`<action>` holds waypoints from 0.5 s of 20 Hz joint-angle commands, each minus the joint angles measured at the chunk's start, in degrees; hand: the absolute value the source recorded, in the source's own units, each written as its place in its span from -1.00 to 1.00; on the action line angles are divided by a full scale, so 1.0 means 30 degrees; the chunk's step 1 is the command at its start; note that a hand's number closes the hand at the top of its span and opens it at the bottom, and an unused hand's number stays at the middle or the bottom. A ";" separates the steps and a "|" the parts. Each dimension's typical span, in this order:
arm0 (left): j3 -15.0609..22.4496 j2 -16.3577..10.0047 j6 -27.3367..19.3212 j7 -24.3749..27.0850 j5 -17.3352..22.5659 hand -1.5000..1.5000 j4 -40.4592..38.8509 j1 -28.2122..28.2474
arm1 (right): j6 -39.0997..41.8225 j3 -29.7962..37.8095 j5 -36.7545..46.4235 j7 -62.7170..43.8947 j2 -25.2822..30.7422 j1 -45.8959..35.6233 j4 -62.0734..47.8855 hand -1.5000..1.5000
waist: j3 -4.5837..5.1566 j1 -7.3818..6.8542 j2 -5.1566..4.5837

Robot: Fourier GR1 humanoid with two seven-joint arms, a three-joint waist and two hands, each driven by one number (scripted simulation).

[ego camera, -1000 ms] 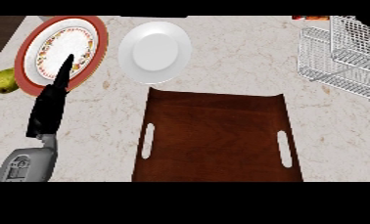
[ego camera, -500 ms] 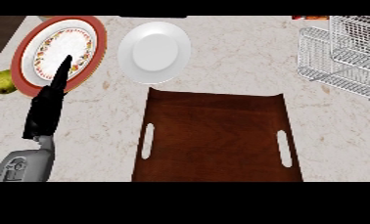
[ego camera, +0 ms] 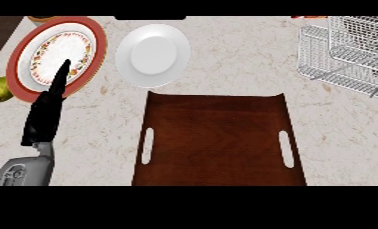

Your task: Pick the tomato from the tray and place it in the tiered basket

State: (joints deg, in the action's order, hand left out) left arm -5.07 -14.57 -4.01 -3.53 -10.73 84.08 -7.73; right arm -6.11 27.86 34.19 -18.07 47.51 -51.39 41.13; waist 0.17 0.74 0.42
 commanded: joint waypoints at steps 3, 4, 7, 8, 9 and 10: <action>0.0419 0.0780 -0.0584 -0.0095 -0.0496 0.00 -0.0042 0.0100 | 0.3276 0.2037 -0.2556 -0.1059 0.1694 0.3565 0.2781 -1.00 | -0.0041 0.0374 0.0040; -0.0285 0.0127 -0.0156 0.0238 0.0055 0.00 0.0527 0.1138 | 0.4070 0.2918 -0.3317 -0.0424 0.2377 0.4648 0.3130 -1.00 | -0.0044 0.0520 0.0133; -0.0264 0.0088 -0.0410 0.0010 -0.0372 0.00 -0.0059 0.0198 | 0.5110 0.4472 -0.4901 0.0152 0.2103 0.7526 0.5417 -1.00 | -0.0046 0.0706 0.0101; 0.0008 0.0578 -0.0753 -0.0197 -0.0541 0.00 -0.0237 -0.0315 | 0.4838 0.5380 -0.5417 0.0702 0.2043 0.8231 0.5472 -1.00 | -0.0054 0.0661 0.0050; -0.0213 0.0304 -0.0409 -0.0590 -0.0240 0.00 0.0046 -0.0055 | 0.5529 0.6128 -0.6140 0.0988 0.2069 0.9041 0.6256 -1.00 | -0.0053 0.0835 0.0124; 0.0193 0.0365 -0.0165 -0.0716 -0.0342 0.00 0.1204 0.0880 | 0.6349 0.6641 -0.6474 0.0618 0.2834 0.9548 0.6474 -1.00 | -0.0055 0.0362 0.0054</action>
State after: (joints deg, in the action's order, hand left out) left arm -5.26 -13.76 -4.91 -4.44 -11.48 84.90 -6.77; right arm 7.82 41.58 20.08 -17.34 53.71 -30.58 55.62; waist 0.03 2.37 0.66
